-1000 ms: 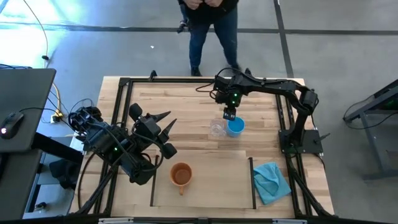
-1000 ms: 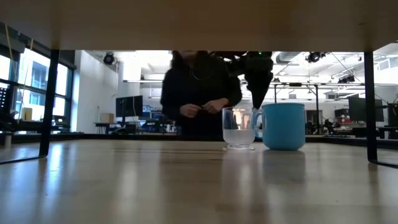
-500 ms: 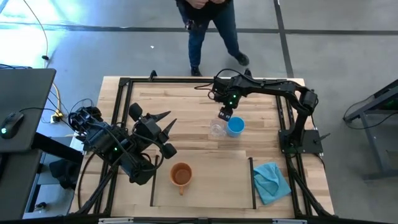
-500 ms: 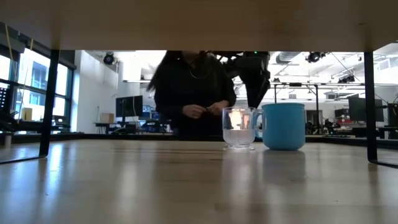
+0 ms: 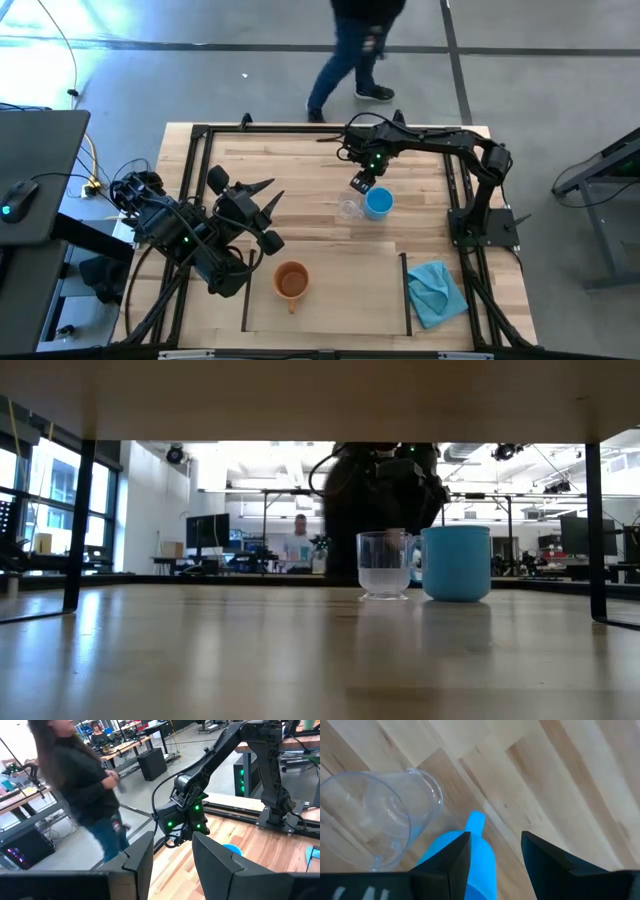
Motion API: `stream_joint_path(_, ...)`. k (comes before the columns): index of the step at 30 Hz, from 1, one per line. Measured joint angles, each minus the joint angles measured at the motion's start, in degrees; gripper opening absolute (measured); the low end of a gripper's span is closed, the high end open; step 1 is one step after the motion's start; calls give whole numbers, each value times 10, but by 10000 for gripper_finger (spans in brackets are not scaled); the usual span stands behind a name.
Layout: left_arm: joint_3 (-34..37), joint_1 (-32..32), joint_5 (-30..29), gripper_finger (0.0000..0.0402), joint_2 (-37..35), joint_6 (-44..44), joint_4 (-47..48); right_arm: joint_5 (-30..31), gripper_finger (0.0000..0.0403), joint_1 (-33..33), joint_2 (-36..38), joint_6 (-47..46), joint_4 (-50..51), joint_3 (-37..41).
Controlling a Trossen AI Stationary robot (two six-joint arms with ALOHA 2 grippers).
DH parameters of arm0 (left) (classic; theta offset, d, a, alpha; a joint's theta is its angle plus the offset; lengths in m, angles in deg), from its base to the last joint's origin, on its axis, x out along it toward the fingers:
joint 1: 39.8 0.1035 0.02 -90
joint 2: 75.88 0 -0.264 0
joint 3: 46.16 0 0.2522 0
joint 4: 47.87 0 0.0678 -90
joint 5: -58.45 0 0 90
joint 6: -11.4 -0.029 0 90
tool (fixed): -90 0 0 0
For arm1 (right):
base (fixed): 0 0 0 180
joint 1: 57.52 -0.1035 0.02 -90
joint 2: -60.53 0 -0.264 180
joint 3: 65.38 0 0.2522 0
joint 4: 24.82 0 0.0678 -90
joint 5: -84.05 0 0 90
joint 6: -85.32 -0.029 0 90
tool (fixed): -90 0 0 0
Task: Stack small to large cups/mugs on shelf
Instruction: Put the blue mug on the shelf
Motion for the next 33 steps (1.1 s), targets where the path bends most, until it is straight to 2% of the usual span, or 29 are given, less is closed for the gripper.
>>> stream_joint_path(23, 0, 0, -2, 124, 0, -13, 0, -13, 165, -11, 0, -23, -2, 7)
stream_joint_path(33, 0, 0, -2, 124, 0, -15, 0, -20, 165, -11, -24, -25, 1, 7)
